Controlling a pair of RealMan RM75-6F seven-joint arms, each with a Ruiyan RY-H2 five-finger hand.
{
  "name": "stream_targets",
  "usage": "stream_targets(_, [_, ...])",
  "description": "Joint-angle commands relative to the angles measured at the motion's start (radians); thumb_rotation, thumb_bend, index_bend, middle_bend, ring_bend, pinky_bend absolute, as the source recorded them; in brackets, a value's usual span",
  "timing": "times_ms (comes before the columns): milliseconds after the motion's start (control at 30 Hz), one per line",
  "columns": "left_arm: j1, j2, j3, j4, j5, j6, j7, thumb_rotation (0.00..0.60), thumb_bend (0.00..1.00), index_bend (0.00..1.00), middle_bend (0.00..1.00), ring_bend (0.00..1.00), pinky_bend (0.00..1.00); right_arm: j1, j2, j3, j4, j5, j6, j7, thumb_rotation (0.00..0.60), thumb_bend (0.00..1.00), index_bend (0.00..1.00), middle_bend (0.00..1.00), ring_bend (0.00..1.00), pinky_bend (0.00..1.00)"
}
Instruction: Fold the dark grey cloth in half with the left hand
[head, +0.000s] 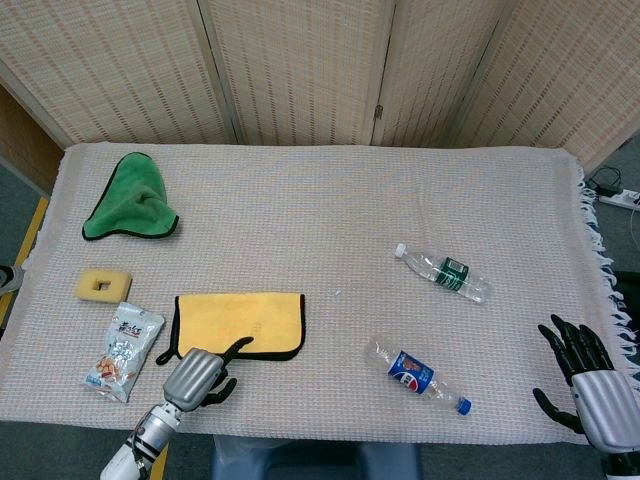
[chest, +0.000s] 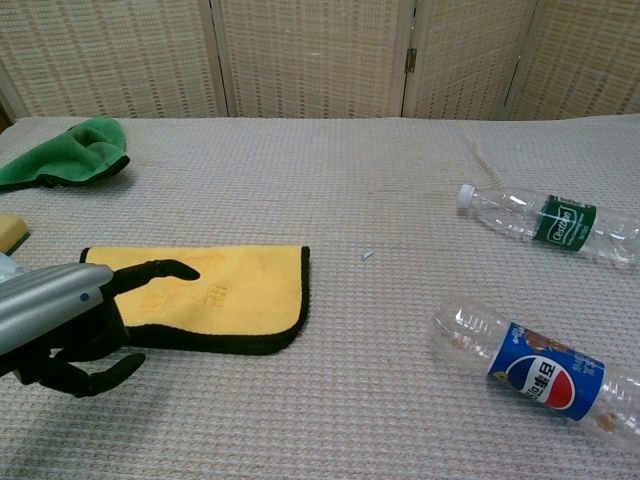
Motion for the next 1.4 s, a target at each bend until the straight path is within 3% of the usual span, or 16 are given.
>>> stream_targets(33, [-0.043,-0.033,-0.038,-0.014,-0.053,-0.065,0.044,0.6,0.54,0.13,1.0,1.0,1.0,0.001,0.003,0.001,0.001,0.005,-0.003,0.008,0.6,0.35,0.0,0.0,0.0,0.0])
stream_targets(300, [-0.099,-0.078,-0.082,-0.005,-0.196,-0.17,0.141,0.6,0.57,0.15,1.0,1.0,1.0,-0.003,0.01,0.0,0.007,0.012,0.001,0.027,0.6,0.35,0.0,0.0,0.0,0.0])
stream_targets(667, [-0.135,-0.117,-0.082,0.032,-0.297,-0.213,0.201,0.6,0.57,0.15,1.0,1.0,1.0,-0.025,0.012,-0.004,0.018,0.012,0.032,0.04,0.6,0.35,0.0,0.0,0.0,0.0])
stream_targets(1400, [-0.136,-0.111,-0.031,0.005,-0.31,-0.188,0.219,0.6,0.57,0.21,1.0,1.0,1.0,-0.04,0.01,-0.004,0.021,-0.003,0.057,0.037,0.6,0.35,0.0,0.0,0.0,0.0])
